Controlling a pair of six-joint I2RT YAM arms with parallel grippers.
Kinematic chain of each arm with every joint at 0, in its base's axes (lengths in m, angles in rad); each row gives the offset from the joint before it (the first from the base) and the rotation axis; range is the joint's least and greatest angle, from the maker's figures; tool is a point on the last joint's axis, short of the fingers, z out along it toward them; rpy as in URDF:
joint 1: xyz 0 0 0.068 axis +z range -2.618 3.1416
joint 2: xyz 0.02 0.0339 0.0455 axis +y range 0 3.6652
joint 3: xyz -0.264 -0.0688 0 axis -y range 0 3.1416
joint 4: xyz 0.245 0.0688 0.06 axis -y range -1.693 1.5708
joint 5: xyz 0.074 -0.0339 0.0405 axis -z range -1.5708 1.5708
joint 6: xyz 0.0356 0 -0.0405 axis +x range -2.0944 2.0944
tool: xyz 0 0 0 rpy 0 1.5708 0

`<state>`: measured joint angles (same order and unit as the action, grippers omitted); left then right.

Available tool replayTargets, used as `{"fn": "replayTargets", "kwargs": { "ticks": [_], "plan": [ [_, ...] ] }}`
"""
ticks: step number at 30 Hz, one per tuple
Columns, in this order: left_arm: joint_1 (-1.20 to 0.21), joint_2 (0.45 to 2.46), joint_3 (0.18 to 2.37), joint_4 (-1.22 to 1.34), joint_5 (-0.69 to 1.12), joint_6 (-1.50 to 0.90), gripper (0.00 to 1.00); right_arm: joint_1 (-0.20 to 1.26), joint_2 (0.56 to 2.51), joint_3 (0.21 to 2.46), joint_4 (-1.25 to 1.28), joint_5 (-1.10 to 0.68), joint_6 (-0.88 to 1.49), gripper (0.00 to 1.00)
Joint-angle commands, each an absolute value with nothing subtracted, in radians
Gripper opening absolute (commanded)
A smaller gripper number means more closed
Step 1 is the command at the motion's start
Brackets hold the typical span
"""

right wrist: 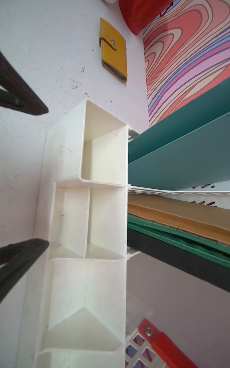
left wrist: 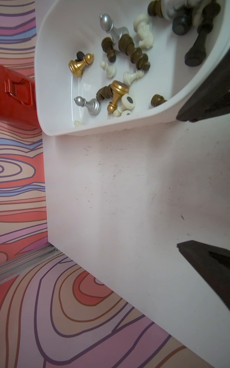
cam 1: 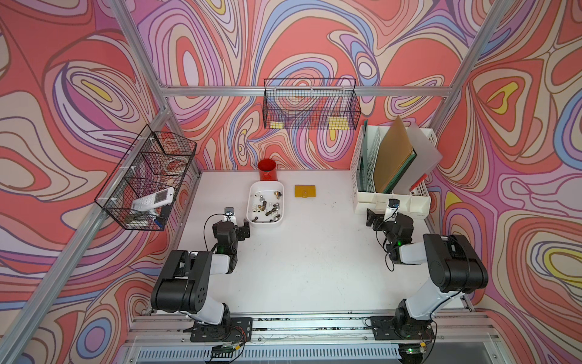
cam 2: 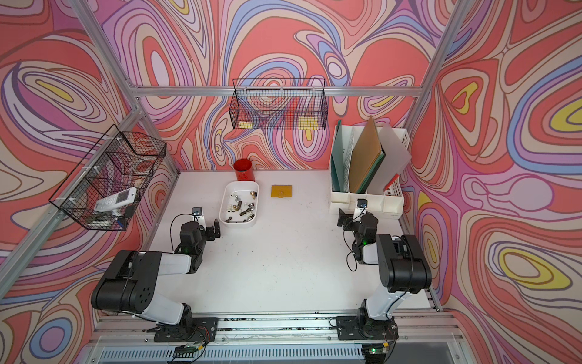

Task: Put the chess pieces into the storage box
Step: Reset both arms

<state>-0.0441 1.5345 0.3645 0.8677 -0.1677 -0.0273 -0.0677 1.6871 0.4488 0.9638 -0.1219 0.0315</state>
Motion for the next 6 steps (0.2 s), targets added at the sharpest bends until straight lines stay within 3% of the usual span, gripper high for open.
{"fn": "replayTargets", "kwargs": {
  "ticks": [1,6],
  "plan": [
    [-0.037,1.541,0.370,0.900,-0.179,-0.036,0.99,-0.061,1.698,0.465,0.960,-0.139,0.033,0.98],
    [-0.036,1.539,0.368,0.902,-0.181,-0.035,0.99,-0.052,1.692,0.455,0.971,-0.055,0.046,0.98]
  ]
}}
